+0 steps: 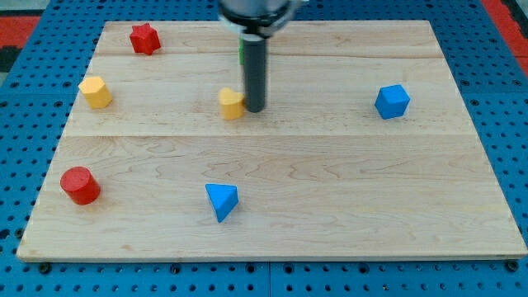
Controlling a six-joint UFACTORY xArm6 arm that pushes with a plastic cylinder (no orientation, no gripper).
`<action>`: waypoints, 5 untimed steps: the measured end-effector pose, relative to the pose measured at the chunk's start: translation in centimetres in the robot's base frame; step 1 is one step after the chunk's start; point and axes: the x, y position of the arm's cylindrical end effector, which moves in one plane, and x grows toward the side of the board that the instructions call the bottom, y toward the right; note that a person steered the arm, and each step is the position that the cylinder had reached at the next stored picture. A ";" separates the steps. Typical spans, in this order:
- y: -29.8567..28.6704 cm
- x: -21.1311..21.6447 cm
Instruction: Push the yellow heart into the hexagon
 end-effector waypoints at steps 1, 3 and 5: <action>-8.2 -0.1; -13.0 -2.2; -11.8 -5.1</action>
